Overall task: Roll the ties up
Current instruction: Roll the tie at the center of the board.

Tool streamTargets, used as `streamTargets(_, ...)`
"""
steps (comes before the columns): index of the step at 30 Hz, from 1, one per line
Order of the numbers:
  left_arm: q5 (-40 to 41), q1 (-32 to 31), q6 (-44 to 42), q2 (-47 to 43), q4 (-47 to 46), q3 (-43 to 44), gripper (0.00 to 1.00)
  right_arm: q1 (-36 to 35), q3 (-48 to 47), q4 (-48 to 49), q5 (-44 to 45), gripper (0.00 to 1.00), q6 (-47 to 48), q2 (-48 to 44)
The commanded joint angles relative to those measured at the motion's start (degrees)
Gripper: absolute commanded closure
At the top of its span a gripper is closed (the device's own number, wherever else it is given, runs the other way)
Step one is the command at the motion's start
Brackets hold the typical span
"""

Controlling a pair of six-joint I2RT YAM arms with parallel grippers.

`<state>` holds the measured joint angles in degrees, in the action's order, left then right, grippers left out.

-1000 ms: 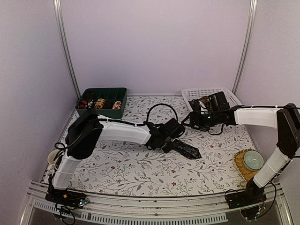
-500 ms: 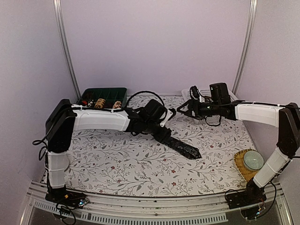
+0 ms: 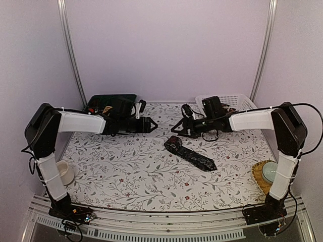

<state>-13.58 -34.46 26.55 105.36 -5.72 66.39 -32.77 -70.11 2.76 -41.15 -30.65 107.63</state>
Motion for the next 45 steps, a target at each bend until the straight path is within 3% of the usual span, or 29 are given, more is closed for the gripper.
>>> streamTargets(1,-12.0,1.0,7.7,4.3,-11.9,-2.9,0.33,-0.8,-0.9,3.0,-2.3,0.30,-1.5,6.8)
streamTargets(7,-18.2,2.2,14.7,11.2,-23.8,-4.1,0.33,-0.9,-0.9,5.1,-2.4,0.30,-2.0,11.0)
streamTargets(18,-24.1,1.3,18.9,20.1,-29.1,0.1,0.32,-0.8,-0.9,3.6,-0.5,0.30,-0.4,14.3)
streamTargets(34,-26.4,-1.9,16.4,25.6,-20.1,6.6,0.32,-0.1,0.4,4.8,-1.2,0.31,-0.4,15.2)
streamTargets(45,-25.7,-2.5,17.6,26.7,-17.2,6.7,0.46,0.0,0.4,4.7,-1.0,0.31,-0.3,15.1)
